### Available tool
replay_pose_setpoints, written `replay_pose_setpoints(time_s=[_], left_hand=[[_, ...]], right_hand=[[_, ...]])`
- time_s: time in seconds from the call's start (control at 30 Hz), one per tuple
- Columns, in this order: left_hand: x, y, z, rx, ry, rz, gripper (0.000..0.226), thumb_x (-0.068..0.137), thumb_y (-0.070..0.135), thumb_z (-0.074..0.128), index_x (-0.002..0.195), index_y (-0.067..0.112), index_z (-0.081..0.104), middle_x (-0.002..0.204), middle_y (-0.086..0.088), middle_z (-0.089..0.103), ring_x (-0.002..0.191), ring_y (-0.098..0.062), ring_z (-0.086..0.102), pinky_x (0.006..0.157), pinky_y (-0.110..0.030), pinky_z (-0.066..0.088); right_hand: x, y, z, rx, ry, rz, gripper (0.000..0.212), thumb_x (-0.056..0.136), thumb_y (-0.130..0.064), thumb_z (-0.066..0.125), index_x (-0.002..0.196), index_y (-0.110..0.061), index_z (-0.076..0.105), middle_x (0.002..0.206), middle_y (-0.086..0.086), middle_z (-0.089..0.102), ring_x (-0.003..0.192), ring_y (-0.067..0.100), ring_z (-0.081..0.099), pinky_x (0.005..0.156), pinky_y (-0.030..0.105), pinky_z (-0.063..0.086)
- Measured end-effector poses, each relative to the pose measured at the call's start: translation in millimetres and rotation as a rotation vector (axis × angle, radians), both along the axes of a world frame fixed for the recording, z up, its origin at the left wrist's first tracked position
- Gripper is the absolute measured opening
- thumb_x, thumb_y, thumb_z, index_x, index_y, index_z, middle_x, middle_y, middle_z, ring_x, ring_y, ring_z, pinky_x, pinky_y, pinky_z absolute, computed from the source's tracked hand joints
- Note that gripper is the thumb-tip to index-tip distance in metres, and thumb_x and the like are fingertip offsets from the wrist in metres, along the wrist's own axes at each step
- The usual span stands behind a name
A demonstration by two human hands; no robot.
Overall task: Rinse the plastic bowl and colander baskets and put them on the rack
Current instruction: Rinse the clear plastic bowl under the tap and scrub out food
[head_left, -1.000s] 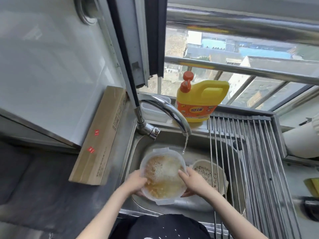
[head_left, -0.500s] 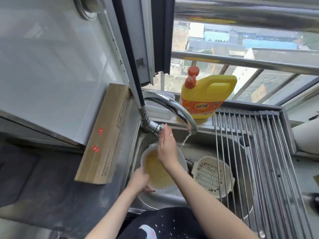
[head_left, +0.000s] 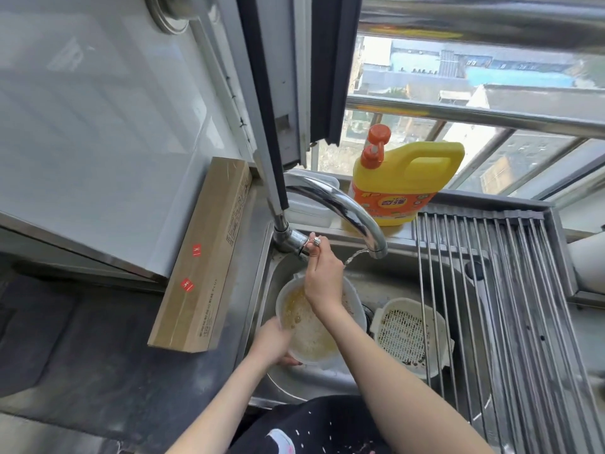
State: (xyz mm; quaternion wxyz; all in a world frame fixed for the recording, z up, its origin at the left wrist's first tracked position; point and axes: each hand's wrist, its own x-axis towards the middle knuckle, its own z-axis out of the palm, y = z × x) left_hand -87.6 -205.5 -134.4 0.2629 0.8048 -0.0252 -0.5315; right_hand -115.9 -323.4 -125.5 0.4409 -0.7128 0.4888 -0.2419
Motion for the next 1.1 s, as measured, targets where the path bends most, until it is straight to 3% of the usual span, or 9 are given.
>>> replay_pose_setpoints(time_s=[0.13, 0.27, 0.43, 0.5, 0.57, 0.67, 0.73, 0.9, 1.1], left_hand=[[2.1, -1.5, 2.2, -0.029, 0.007, -0.02, 0.027, 0.094, 0.003, 0.043, 0.119, 0.006, 0.054, 0.098, -0.01, 0.06, 0.064, -0.02, 0.064, 0.046, -0.028, 0.057], [4.3, -1.7, 5.1, -0.071, 0.029, -0.002, 0.021, 0.094, 0.002, 0.041, 0.107, 0.014, 0.053, 0.104, -0.01, 0.058, 0.067, -0.018, 0.063, 0.052, -0.031, 0.06], [6.2, -5.5, -2.8, -0.074, -0.015, -0.017, 0.016, 0.093, 0.005, 0.046, 0.103, 0.014, 0.055, 0.088, -0.004, 0.061, 0.066, -0.018, 0.062, 0.062, -0.041, 0.061], [6.5, -6.7, -3.6, -0.068, -0.017, -0.02, 0.02, 0.092, 0.004, 0.045, 0.106, 0.013, 0.055, 0.096, -0.008, 0.063, 0.065, -0.018, 0.063, 0.063, -0.04, 0.061], [6.7, -7.2, -2.8, -0.06, 0.008, -0.004, 0.028, 0.091, 0.003, 0.042, 0.114, 0.012, 0.055, 0.109, -0.012, 0.062, 0.066, -0.019, 0.065, 0.062, -0.038, 0.061], [7.3, -7.4, -3.1, -0.059, 0.013, -0.03, 0.03, 0.091, 0.004, 0.042, 0.116, 0.015, 0.053, 0.119, -0.012, 0.06, 0.066, -0.018, 0.066, 0.06, -0.035, 0.061], [7.0, -8.3, -3.9, -0.065, 0.022, -0.026, 0.029, 0.091, 0.004, 0.041, 0.113, 0.018, 0.052, 0.116, -0.01, 0.059, 0.065, -0.018, 0.066, 0.064, -0.038, 0.062], [3.0, -15.1, -3.4, -0.042, -0.016, -0.12, 0.033, 0.092, 0.003, 0.044, 0.123, 0.008, 0.051, 0.11, -0.008, 0.056, 0.06, -0.012, 0.062, 0.041, -0.015, 0.048], [1.1, -17.9, -7.0, -0.037, 0.036, -0.038, 0.036, 0.091, 0.004, 0.042, 0.126, 0.01, 0.049, 0.128, -0.013, 0.054, 0.065, -0.018, 0.065, 0.052, -0.028, 0.058]], right_hand=[[3.4, -7.8, 7.1, 0.057, 0.029, -0.052, 0.03, 0.103, -0.027, 0.034, 0.098, -0.009, 0.058, 0.071, 0.001, 0.057, 0.064, 0.02, 0.052, 0.06, 0.033, 0.036], [3.9, -11.2, 11.6, 0.094, 0.033, -0.056, 0.034, 0.103, -0.033, 0.032, 0.099, -0.012, 0.058, 0.075, 0.002, 0.061, 0.071, 0.022, 0.058, 0.063, 0.032, 0.036], [0.0, -7.5, 14.9, 0.113, -0.007, -0.008, 0.024, 0.1, -0.039, 0.04, 0.093, -0.018, 0.049, 0.077, 0.002, 0.061, 0.073, 0.021, 0.057, 0.065, 0.031, 0.036], [0.6, -8.8, 24.4, 0.067, -0.003, -0.061, 0.03, 0.098, -0.041, 0.044, 0.097, -0.014, 0.056, 0.08, -0.005, 0.059, 0.082, 0.018, 0.054, 0.072, 0.032, 0.039], [2.7, -11.8, 33.2, 0.044, 0.064, -0.143, 0.031, 0.098, -0.041, 0.044, 0.088, -0.017, 0.06, 0.072, -0.016, 0.045, 0.079, 0.011, 0.046, 0.072, 0.029, 0.037], [7.3, -12.7, 37.9, 0.051, 0.085, -0.145, 0.037, 0.099, -0.033, 0.041, 0.062, -0.029, 0.04, 0.061, -0.009, 0.047, 0.063, 0.017, 0.049, 0.059, 0.03, 0.033], [9.4, -12.4, 36.8, 0.058, 0.072, -0.143, 0.041, 0.098, -0.022, 0.04, 0.059, -0.027, 0.031, 0.056, -0.004, 0.044, 0.054, 0.017, 0.044, 0.055, 0.03, 0.027], [4.2, -12.2, 42.6, 0.085, 0.087, -0.12, 0.04, 0.097, -0.014, 0.038, 0.06, -0.025, 0.03, 0.055, -0.003, 0.041, 0.052, 0.014, 0.038, 0.049, 0.034, 0.023], [-0.6, -10.2, 41.6, 0.127, 0.086, -0.143, 0.037, 0.094, -0.008, 0.036, 0.06, -0.023, 0.033, 0.06, 0.002, 0.046, 0.062, 0.024, 0.047, 0.061, 0.044, 0.04]])
